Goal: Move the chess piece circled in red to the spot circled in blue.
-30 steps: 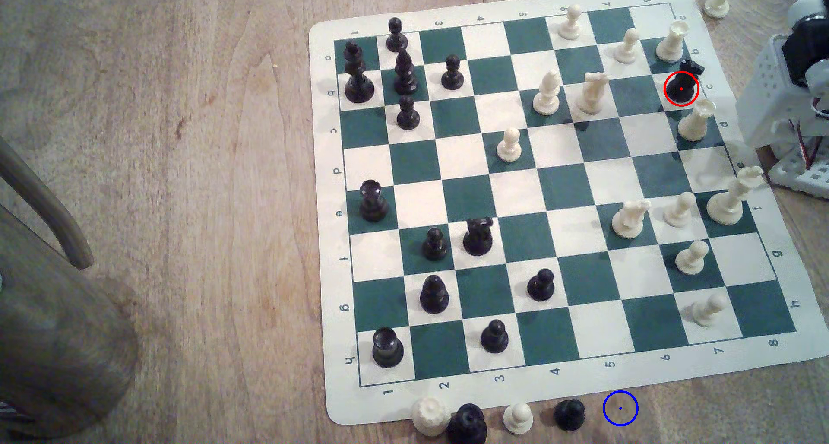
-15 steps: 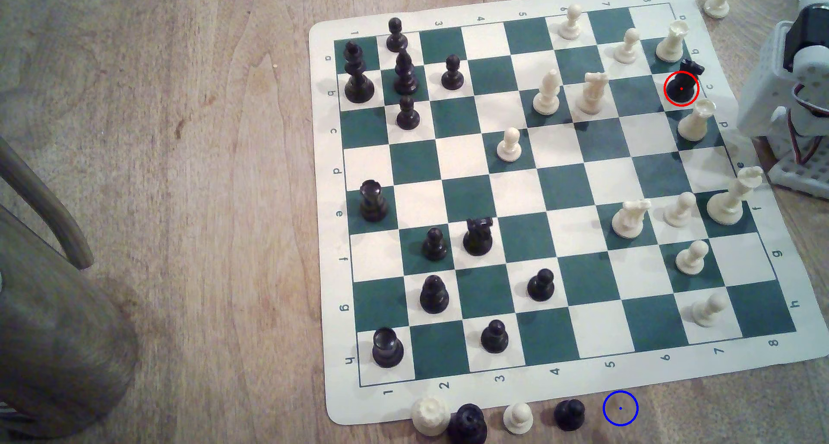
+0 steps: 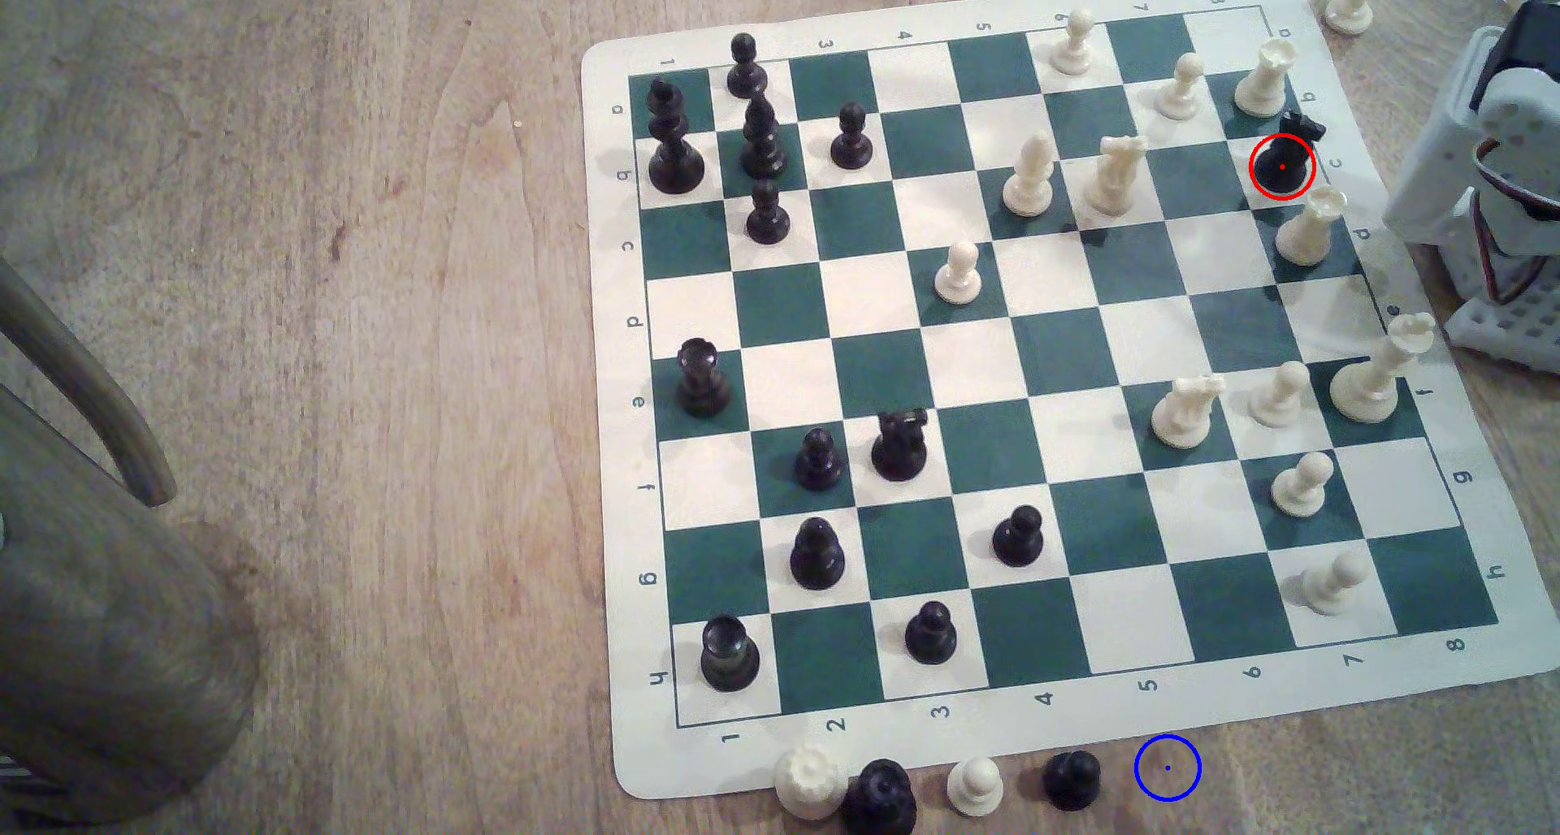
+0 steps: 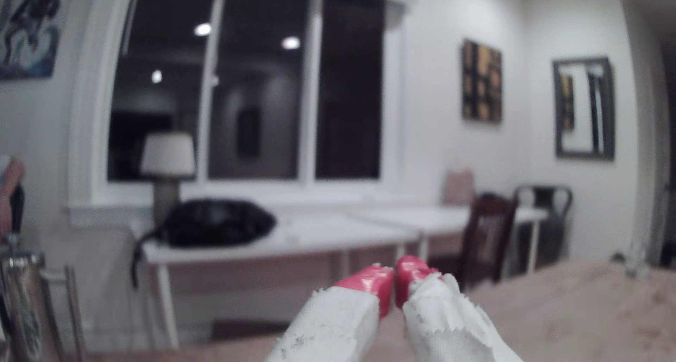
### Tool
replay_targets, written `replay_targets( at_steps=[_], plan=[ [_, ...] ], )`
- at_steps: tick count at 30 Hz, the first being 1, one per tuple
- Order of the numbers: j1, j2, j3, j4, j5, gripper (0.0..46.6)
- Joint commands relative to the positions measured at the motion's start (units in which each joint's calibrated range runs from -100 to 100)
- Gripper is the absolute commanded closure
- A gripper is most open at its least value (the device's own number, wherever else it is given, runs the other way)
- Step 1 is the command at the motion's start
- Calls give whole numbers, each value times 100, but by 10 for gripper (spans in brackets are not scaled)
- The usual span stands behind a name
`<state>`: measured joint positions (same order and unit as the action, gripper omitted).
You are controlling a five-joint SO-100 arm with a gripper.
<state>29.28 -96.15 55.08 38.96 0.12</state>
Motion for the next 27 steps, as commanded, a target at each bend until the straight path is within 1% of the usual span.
replay_targets(
  at_steps=[1, 4, 5, 6, 8, 10, 13, 17, 18, 20, 22, 25, 27],
  plan=[
    [95, 14, -477, 1976, -5, 464],
    [213, 64, -477, 2631, -20, 453],
    [260, 64, -477, 3065, -15, 433],
    [260, 73, -458, 3278, 0, 430],
    [236, 141, -458, 3671, 15, 433],
    [252, 379, -504, 4171, -20, 464],
    [158, 735, -703, 4670, -132, 464],
    [-100, 1312, -957, 5194, -435, 463],
    [-264, 1635, -1129, 5366, -654, 445],
    [-476, 1915, -1148, 5399, -904, 413],
    [-687, 2238, -1030, 5326, -1133, 392],
    [-921, 2645, -1039, 5326, -1241, 364],
    [-914, 3019, -1075, 5211, -1255, 345]
  ],
)
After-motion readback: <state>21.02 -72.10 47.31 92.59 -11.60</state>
